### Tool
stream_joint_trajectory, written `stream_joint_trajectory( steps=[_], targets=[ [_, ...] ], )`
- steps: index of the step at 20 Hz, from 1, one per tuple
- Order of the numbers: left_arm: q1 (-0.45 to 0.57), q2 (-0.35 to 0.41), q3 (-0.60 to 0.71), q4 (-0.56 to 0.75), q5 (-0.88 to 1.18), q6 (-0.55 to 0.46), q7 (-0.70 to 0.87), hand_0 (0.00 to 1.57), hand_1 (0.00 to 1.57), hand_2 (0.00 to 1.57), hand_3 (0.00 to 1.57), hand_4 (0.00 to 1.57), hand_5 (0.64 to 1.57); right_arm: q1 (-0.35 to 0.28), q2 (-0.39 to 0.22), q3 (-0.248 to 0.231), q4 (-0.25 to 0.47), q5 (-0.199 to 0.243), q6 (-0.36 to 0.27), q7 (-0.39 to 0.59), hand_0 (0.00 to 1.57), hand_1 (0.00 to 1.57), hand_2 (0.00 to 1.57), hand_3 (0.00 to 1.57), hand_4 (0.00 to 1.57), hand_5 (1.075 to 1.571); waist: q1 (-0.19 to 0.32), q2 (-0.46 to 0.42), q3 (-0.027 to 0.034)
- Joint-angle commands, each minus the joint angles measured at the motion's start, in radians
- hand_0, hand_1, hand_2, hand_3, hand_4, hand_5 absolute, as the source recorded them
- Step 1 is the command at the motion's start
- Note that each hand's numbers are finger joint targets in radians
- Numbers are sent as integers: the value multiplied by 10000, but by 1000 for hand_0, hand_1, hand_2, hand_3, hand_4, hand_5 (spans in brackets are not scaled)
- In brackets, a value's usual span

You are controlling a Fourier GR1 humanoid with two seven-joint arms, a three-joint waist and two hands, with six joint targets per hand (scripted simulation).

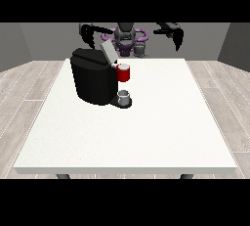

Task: Insert the coffee pod into the coffee machine and close the lid

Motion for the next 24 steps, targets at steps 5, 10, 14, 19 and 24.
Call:
stream_joint_trajectory(
  steps=[5,10,14,19,24],
  targets=[
    [391,282,-158,-960,213,707,361,0,0,0,0,0,1571,-635,87,113,689,116,511,-484,0,0,0,0,0,1571,-655,683,-1],
    [526,396,-200,-1116,433,691,137,0,0,0,0,0,1571,-1355,490,489,1085,844,-134,-509,0,0,0,0,0,1571,-475,912,-1],
    [501,329,-225,-1619,721,801,454,0,0,0,0,0,1571,-1589,-20,-114,1764,426,483,-965,0,0,0,0,0,1571,-340,1172,0],
    [621,769,-221,-1201,397,719,-326,0,0,0,0,0,1571,-2409,124,76,1807,662,272,-379,0,0,0,0,0,1571,-397,1446,-3],
    [53,1010,-63,-877,518,799,-527,0,0,0,0,0,1571,-3139,269,116,2000,794,181,-388,0,0,0,0,0,1571,-420,1897,-4]
  ],
)
